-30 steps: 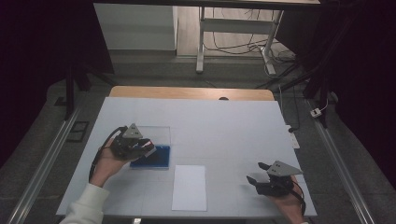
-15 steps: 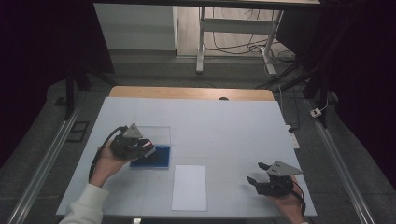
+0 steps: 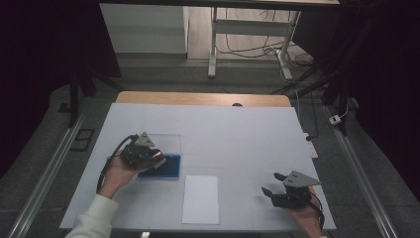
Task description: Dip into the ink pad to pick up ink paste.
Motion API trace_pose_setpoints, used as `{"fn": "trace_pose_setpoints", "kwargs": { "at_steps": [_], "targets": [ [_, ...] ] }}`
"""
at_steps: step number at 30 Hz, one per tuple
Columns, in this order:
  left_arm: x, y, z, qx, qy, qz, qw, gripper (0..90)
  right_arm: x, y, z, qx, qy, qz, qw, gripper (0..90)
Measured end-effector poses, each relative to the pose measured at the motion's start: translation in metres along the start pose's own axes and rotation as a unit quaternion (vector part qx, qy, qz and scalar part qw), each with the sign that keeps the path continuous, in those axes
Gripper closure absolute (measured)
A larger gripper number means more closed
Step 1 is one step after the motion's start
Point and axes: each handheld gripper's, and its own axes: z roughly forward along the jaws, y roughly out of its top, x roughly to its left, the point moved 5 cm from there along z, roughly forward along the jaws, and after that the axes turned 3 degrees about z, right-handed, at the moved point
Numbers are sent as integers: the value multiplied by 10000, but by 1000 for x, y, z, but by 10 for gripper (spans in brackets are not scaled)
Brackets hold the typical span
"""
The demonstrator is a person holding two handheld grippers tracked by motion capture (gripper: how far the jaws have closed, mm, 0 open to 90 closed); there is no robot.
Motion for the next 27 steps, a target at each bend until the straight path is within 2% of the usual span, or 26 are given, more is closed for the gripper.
{"fn": "trace_pose_setpoints", "kwargs": {
  "at_steps": [6, 14, 27],
  "targets": [
    [-1, -3, 5, 124, -9, 87, 9999, 706, 1, 0, 1, 5, 11, -24, 10000, 284],
    [1, -6, 12, 210, 16, 54, 9998, 706, 0, 0, 0, 9, 12, -14, 10000, 285],
    [0, -6, 14, 274, 30, -18, 9996, 709, 1, 0, 1, 25, 12, -51, 10000, 285]
  ]
}}
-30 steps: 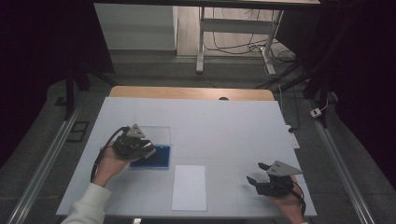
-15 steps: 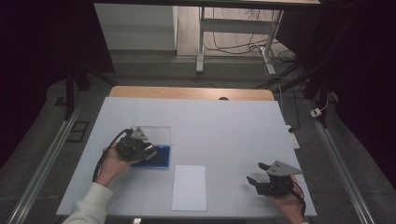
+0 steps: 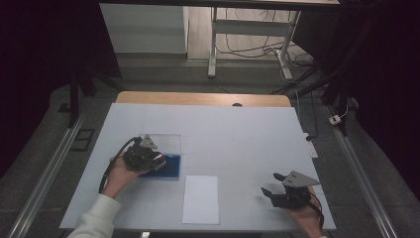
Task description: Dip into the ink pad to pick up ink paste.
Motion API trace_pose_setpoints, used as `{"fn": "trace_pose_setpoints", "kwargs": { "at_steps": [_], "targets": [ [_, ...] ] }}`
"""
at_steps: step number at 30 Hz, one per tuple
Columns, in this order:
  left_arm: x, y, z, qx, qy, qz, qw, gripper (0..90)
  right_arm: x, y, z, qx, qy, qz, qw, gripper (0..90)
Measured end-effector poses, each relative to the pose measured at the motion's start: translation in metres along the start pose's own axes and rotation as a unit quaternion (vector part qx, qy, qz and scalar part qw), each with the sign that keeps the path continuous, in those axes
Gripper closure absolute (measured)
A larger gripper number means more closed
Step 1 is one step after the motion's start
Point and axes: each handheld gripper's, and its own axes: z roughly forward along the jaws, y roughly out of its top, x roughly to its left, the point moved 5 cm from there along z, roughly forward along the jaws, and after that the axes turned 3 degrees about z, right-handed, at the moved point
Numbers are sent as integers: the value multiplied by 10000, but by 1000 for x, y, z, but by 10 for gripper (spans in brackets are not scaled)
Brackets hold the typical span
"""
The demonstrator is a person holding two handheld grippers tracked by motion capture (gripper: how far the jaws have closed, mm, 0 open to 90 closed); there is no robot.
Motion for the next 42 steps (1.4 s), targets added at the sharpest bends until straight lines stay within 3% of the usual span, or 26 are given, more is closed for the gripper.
{"fn": "trace_pose_setpoints", "kwargs": {
  "at_steps": [25, 33, 37, 39, 42],
  "targets": [
    [-4, -4, 5, -48, 171, 14, 9998, 712, 2, 3, -1, -46, -12, -21, 10000, 286],
    [-6, -3, 5, -53, 247, 121, 9996, 711, 3, 4, -1, -61, -1, -39, 10000, 285],
    [-3, 0, 0, -40, 143, 61, 9999, 708, 2, 3, -2, -54, -11, -49, 10000, 286],
    [-3, 1, -2, -118, 193, 95, 9997, 707, 2, 3, -2, -45, -24, -19, 10000, 286],
    [-4, 7, -9, -449, 58, -4, 9990, 706, 1, 3, -2, -32, -21, -24, 10000, 286]
  ]
}}
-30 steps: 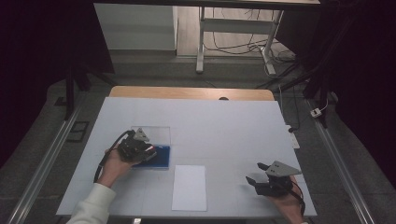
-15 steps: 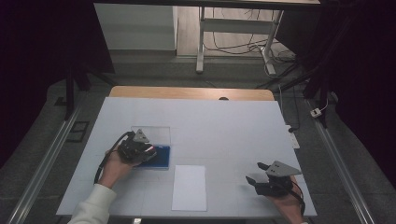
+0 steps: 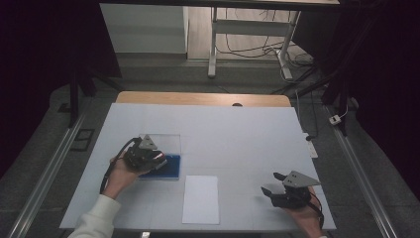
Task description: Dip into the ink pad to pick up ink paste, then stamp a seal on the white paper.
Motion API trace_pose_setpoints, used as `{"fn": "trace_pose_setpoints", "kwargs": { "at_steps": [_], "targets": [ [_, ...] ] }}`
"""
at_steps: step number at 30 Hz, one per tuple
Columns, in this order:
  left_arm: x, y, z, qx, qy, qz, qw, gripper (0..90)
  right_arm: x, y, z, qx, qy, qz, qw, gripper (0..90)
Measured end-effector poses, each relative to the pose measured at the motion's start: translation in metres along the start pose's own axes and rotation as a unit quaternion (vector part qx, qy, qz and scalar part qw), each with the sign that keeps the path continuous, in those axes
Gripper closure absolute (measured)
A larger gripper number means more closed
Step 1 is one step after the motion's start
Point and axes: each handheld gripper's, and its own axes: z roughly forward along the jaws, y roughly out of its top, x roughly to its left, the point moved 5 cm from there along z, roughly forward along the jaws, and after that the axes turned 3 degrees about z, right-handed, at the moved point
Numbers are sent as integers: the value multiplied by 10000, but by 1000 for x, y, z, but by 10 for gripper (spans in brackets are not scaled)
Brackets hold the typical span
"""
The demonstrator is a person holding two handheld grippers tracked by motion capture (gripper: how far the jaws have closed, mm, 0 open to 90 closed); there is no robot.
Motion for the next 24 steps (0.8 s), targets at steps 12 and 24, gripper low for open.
{"fn": "trace_pose_setpoints", "kwargs": {
  "at_steps": [12, 24],
  "targets": [
    [5, 5, -21, -341, 4, -155, 9993, 705, 0, -1, 0, -8, -6, -2, 10000, 286],
    [0, 8, -29, -571, -170, -138, 9981, 704, 0, -1, -2, -7, -32, -5, 10000, 287]
  ]
}}
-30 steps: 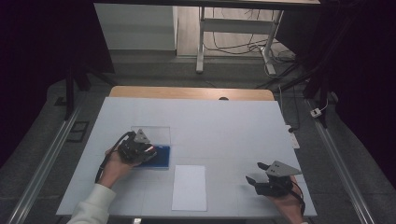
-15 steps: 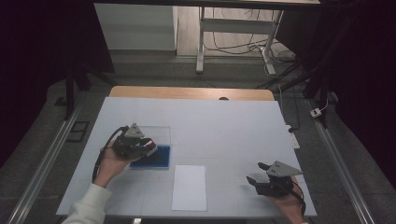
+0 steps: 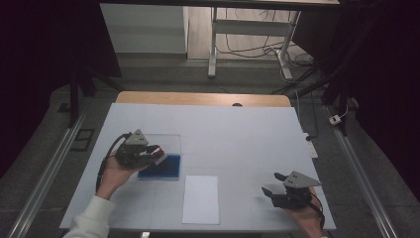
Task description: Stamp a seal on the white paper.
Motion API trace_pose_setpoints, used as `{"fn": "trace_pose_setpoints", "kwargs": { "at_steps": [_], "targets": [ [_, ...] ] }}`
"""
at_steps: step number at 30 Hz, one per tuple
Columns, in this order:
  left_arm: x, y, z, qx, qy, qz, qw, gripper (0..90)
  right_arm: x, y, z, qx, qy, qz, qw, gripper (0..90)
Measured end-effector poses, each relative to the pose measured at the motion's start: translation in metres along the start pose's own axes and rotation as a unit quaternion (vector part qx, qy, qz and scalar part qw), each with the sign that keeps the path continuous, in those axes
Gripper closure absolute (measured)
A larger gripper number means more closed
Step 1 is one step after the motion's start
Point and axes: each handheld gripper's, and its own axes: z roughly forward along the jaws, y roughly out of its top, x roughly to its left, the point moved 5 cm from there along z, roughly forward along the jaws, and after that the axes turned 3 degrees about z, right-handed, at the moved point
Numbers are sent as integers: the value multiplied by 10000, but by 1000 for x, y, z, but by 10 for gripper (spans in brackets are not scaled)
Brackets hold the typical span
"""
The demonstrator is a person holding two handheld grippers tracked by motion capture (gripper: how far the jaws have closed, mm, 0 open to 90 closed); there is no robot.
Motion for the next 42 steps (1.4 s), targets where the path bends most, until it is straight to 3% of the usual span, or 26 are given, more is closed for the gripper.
{"fn": "trace_pose_setpoints", "kwargs": {
  "at_steps": [10, 18, 24, 42],
  "targets": [
    [-13, 9, -4, -181, -309, 94, 9993, 704, -1, 0, -1, -18, -10, 5, 10000, 287],
    [-32, 17, -3, -180, -589, 279, 9977, 703, -1, 0, -1, -12, -11, 1, 10000, 288],
    [-44, 22, -1, -132, -740, 453, 9961, 703, -1, 0, -1, -13, -12, -3, 10000, 288],
    [-77, 29, 9, -13, -1293, 649, 9895, 703, -1, -1, -1, -24, -5, 21, 10000, 288]
  ]
}}
